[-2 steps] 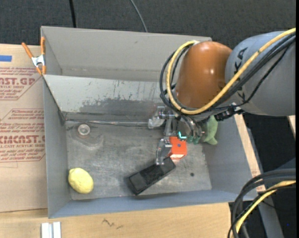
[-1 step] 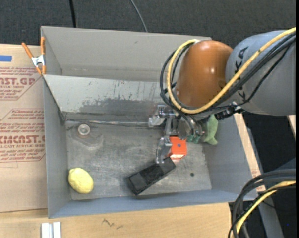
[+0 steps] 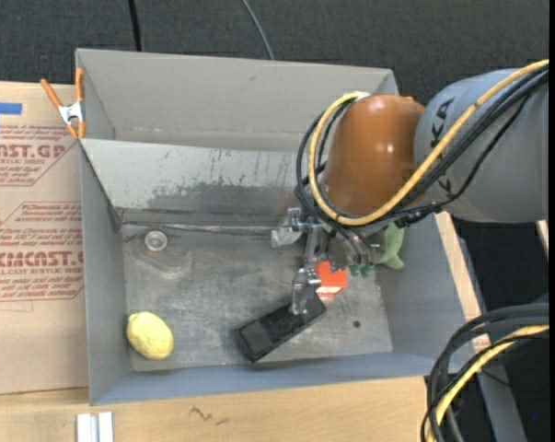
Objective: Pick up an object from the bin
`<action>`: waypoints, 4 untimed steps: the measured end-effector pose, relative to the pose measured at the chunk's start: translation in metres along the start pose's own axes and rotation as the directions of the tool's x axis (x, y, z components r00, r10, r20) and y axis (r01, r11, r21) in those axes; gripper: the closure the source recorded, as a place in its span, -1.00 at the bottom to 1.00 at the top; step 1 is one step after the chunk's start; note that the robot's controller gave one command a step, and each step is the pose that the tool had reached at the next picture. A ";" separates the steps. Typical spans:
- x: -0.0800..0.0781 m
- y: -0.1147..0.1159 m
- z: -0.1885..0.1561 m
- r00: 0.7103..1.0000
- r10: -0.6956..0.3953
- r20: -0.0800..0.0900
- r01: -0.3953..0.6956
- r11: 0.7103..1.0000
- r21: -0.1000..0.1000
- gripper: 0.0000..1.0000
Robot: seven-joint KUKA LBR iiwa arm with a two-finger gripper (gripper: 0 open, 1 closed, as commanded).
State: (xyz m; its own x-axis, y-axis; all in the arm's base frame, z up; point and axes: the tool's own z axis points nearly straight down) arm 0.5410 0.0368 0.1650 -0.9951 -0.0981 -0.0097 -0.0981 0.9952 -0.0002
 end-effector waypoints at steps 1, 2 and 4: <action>0.016 -0.003 0.031 0.974 -0.226 -0.014 0.226 0.974 -0.004 -1.00; 0.016 -0.001 0.028 0.931 -0.364 -0.008 0.364 0.931 -0.004 -1.00; 0.024 0.001 0.091 0.901 -0.433 -0.003 0.433 0.901 -0.003 1.00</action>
Offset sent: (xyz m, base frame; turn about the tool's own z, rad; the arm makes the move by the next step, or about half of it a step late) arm -0.0160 -0.0011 -0.0389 -0.4629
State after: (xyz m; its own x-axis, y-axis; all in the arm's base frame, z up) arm 0.5179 0.0356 0.0742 -0.8547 -0.5192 -0.0056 -0.5192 0.8547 -0.0010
